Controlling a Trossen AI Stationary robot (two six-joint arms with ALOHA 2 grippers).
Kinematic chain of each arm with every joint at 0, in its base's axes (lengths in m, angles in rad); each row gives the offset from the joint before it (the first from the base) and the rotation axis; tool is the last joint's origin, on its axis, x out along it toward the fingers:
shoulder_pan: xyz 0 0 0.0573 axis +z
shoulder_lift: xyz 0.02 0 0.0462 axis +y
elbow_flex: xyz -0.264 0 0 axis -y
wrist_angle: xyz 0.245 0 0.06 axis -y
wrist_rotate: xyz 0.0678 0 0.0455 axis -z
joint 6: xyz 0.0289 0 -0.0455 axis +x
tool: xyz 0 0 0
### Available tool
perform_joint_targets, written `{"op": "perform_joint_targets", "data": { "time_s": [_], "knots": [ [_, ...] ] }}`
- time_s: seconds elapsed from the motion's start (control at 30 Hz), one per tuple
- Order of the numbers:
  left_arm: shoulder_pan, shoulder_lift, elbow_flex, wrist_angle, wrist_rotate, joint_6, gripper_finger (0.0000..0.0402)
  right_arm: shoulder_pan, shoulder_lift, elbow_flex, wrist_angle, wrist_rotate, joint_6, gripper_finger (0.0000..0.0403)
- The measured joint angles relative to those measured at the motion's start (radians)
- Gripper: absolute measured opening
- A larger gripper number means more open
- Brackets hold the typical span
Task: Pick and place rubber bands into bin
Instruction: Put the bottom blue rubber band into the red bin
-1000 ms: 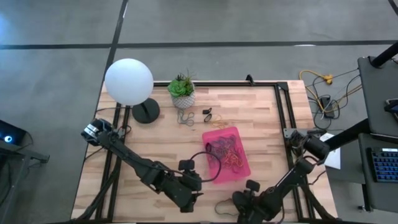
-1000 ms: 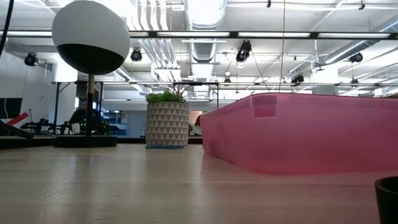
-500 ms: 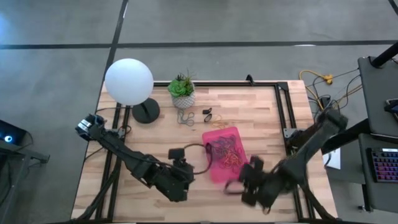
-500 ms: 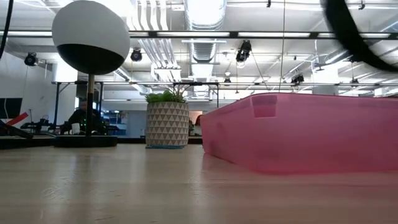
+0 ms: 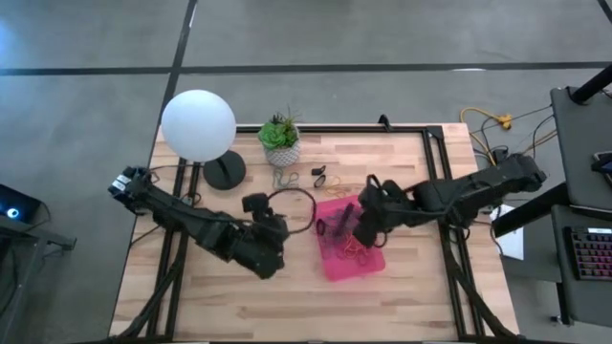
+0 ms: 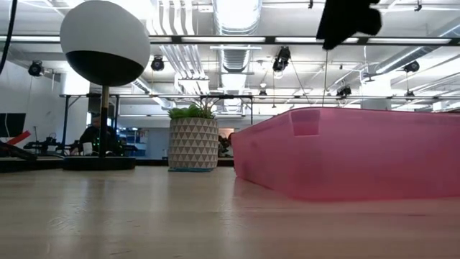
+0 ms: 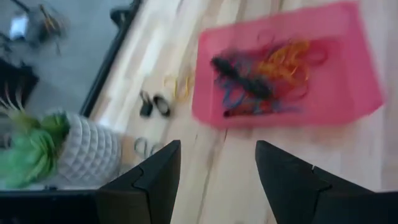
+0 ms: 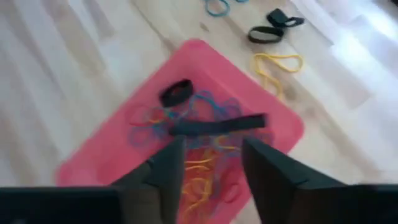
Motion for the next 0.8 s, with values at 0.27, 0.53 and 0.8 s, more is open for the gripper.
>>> {"op": "perform_joint_targets", "data": {
  "time_s": [0.27, 0.53, 0.8],
  "knots": [
    [0.132, -0.028, -0.214, 0.139, 0.167, 0.29, 0.0192, -0.057, 0.0, 0.069, -0.026, 0.082, -0.189, 0.0224],
    [0.414, -0.01, -0.426, 0.475, 0.593, 0.503, 0.0184, -0.124, -0.04, 0.106, -0.153, 0.034, -0.21, 0.0224],
    [0.713, 0.008, -0.398, 0.544, 0.555, 0.678, 0.0144, -0.264, -0.072, 0.104, -0.203, 0.024, -0.321, 0.0223]
  ]
}}
